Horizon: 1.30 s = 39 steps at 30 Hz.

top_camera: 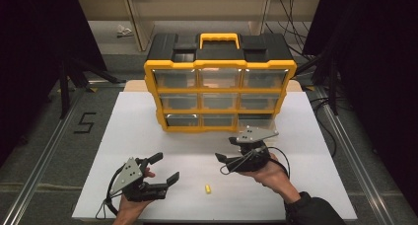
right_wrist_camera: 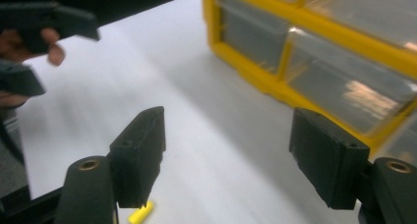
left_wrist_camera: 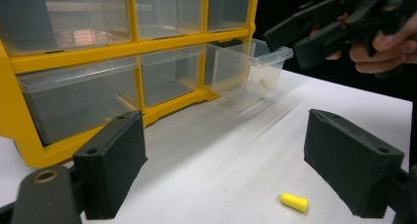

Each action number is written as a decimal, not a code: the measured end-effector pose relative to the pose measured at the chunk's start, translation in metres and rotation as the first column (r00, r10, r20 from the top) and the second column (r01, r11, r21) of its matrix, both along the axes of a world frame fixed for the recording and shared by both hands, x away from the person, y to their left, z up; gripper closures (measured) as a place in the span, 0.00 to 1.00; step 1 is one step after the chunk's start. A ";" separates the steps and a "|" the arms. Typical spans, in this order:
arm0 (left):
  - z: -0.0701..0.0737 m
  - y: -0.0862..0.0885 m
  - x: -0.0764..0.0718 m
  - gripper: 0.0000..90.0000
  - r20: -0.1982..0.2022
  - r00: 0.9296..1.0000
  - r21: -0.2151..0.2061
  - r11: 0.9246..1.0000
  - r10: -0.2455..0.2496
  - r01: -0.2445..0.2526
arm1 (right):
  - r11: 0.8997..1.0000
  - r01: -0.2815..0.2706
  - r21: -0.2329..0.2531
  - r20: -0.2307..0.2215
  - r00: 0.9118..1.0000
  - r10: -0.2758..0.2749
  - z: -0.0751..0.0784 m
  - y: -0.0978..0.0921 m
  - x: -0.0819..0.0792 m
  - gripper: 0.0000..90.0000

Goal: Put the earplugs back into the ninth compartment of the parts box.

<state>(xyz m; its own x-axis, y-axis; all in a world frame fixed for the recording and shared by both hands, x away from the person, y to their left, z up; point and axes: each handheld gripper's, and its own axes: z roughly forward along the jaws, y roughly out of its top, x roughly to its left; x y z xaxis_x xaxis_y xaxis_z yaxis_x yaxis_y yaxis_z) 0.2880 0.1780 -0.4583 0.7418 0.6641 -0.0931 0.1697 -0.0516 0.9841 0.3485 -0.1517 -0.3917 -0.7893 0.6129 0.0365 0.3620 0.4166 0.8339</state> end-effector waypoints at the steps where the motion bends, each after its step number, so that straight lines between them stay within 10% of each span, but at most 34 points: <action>1: 0.000 0.000 0.000 0.17 0.000 1.000 0.000 1.000 0.000 0.000 | 1.000 -0.024 -0.013 -0.009 1.000 0.024 -0.002 0.006 -0.003 0.33; 39: 0.000 0.000 0.000 0.17 0.003 1.000 0.000 1.000 0.002 -0.002 | 0.927 -0.253 -0.278 -0.222 0.956 0.194 -0.074 0.057 -0.023 0.49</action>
<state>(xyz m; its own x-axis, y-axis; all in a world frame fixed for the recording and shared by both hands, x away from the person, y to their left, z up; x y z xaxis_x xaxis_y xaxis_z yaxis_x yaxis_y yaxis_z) 0.2878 0.1781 -0.4581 0.7409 0.6655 -0.0906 0.1665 -0.0513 0.9847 0.3251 -0.0944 -0.4656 -0.9036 0.4266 0.0384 0.3670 0.7248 0.5831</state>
